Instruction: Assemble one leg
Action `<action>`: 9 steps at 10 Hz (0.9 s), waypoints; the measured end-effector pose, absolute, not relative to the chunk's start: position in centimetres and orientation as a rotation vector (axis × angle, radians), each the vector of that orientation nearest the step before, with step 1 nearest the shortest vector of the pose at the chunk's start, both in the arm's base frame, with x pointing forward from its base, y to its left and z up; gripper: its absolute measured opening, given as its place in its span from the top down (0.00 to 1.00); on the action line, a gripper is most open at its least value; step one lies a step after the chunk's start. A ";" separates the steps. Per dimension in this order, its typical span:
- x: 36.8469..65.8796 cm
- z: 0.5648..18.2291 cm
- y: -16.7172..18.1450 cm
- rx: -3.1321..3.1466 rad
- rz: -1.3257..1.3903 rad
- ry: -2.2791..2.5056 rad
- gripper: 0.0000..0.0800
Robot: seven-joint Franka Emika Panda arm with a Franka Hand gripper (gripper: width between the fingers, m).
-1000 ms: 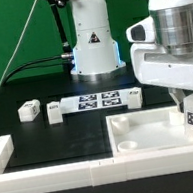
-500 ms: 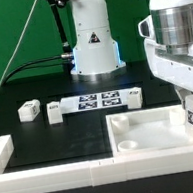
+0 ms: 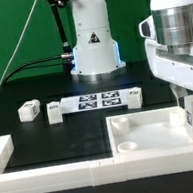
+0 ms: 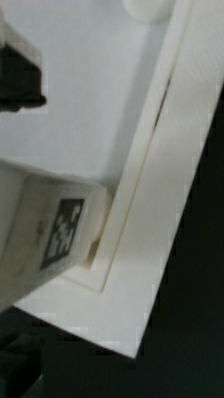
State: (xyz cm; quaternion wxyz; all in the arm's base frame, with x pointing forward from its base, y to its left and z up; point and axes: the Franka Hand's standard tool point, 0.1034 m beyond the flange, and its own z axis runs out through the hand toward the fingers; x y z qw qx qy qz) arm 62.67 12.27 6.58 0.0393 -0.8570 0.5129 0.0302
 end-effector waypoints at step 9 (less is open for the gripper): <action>62.9 6.6 11.8 -3.087 0.007 -0.050 0.19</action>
Offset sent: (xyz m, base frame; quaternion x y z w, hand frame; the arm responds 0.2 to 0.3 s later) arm 0.0050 0.0102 -0.0007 -0.0038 -0.0050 -0.3892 0.9211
